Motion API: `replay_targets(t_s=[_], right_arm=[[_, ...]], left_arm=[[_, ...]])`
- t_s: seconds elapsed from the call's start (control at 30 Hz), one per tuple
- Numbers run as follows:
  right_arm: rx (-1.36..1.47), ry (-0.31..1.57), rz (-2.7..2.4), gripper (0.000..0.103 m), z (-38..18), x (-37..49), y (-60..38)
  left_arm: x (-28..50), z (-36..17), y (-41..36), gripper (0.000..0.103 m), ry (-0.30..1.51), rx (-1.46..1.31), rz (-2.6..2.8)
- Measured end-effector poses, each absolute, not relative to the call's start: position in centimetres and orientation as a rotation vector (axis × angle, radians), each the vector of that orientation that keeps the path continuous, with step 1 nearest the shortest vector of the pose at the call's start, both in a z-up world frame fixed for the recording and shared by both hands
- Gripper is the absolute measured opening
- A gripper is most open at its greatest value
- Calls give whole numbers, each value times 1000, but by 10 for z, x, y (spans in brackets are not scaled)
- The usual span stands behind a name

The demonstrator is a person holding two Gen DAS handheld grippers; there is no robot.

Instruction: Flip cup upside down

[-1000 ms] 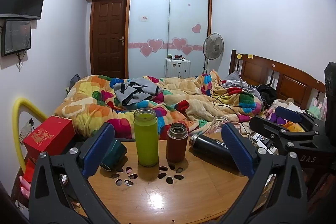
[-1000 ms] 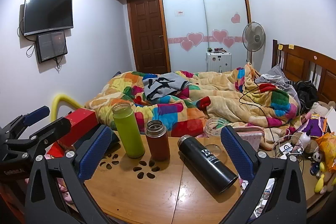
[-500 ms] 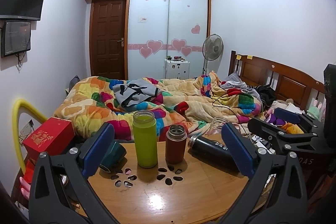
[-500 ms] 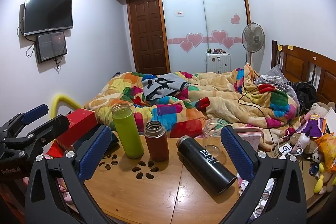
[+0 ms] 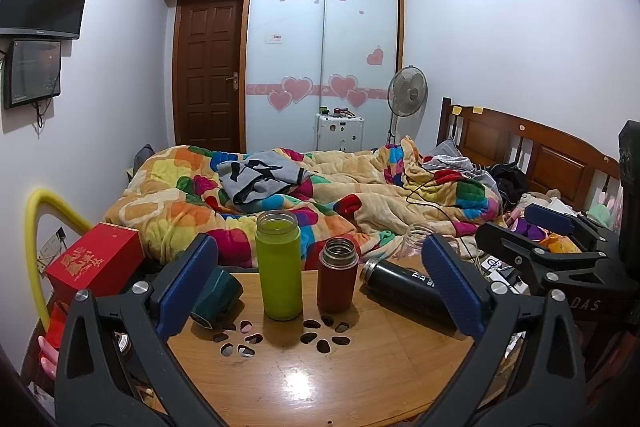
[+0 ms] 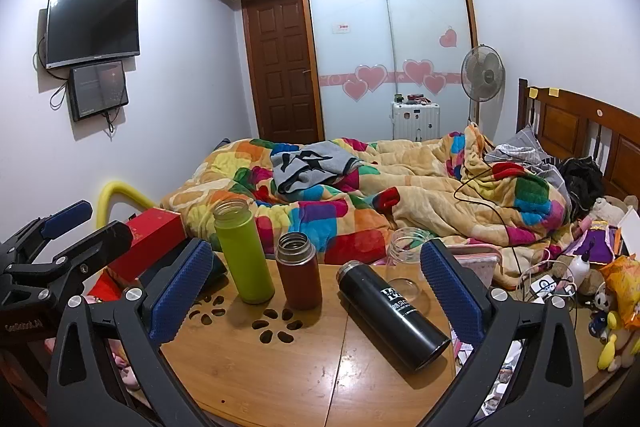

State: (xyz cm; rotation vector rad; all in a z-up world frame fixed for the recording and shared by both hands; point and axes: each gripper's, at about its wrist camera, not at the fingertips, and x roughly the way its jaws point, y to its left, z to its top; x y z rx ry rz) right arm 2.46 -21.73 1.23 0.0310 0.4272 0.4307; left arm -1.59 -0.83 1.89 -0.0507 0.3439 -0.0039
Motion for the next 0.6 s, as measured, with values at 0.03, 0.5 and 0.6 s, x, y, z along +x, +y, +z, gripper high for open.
replay_targets(t_s=[0.03,0.5,0.6], right_arm=[[31,427,431,103,12,25,-217],[30,425,430,103,13,24,-218],[31,425,430,103,13,24,-217]], left_arm=[[-16,19,-8,103,344,-49,-3],[-16,17,-6,103,344,-50,3],[-16,17,-6,103,343,-49,3]])
